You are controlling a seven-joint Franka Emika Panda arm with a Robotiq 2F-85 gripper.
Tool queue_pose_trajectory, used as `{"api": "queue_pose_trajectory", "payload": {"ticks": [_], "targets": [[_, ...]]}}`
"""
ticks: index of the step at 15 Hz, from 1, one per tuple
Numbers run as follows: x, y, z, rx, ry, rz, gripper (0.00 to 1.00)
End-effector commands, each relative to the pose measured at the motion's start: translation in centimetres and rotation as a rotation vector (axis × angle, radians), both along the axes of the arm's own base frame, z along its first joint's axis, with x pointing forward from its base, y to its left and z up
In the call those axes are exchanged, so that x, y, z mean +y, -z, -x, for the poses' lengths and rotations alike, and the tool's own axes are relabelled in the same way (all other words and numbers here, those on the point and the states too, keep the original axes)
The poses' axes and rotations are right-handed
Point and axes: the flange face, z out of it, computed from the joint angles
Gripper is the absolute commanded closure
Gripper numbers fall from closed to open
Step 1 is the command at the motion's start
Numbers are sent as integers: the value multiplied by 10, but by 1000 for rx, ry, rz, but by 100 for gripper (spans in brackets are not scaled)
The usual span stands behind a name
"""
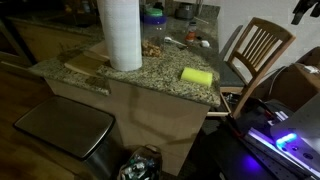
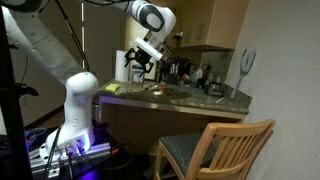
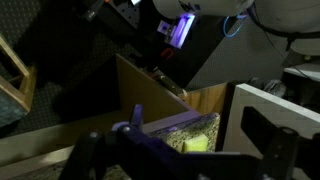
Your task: Move the silver spoon forwards
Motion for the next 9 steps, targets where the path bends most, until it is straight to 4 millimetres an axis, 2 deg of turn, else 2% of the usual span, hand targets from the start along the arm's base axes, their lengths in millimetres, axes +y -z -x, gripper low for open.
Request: {"api": "queue_pose_trajectory", "payload": {"ticks": [1,2,5,7,9], "targets": [[35,-42,-47,-130,53,62,0],[33,-51,-58,-168,88,64,0],[62,-109,-104,-343,214,73,0],[91,-148,-133,-458,292,99,0],[127,-176,-156,-457,256,148,0]]}}
